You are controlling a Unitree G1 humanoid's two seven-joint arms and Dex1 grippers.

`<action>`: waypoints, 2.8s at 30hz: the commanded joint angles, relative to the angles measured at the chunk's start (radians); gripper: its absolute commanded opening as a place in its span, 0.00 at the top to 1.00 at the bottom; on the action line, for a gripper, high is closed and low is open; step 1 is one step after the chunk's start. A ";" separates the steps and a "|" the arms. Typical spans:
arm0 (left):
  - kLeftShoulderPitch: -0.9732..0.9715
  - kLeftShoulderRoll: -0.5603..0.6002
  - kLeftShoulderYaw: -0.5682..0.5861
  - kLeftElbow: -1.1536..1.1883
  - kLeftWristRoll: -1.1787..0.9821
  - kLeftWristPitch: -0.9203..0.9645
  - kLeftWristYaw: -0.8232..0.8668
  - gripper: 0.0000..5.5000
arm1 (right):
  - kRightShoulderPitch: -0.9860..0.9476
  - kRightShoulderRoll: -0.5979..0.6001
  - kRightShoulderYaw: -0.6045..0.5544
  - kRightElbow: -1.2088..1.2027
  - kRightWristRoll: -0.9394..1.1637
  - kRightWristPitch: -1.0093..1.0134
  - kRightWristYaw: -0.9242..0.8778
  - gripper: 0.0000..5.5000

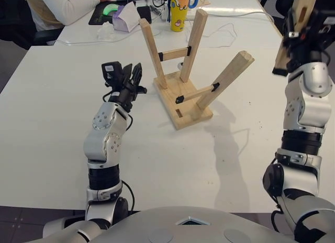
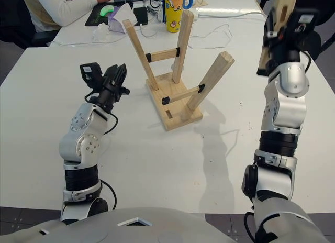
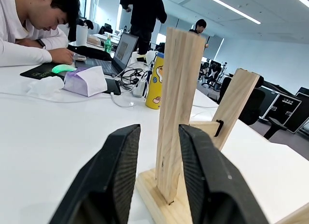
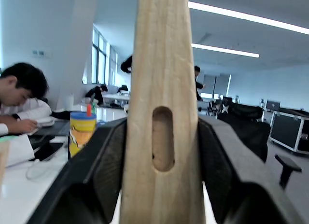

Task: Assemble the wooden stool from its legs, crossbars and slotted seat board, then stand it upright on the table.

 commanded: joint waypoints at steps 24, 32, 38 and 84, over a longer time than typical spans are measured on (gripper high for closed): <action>-0.063 0.041 0.048 -0.197 -0.913 0.216 -0.014 0.41 | 0.034 -0.063 0.272 -0.419 0.269 0.161 0.575 0.62; -0.081 0.070 0.009 -0.210 -0.899 0.177 0.014 0.41 | 0.114 -0.070 0.328 -0.454 0.210 0.130 0.623 0.62; -0.092 0.071 0.009 -0.206 -0.863 0.126 0.053 0.55 | 0.146 -0.083 0.357 -0.437 0.135 0.078 0.649 0.62; -0.081 0.130 0.120 -0.072 -0.658 0.021 0.182 0.81 | 0.036 0.028 -0.152 -0.120 0.344 0.462 0.061 0.47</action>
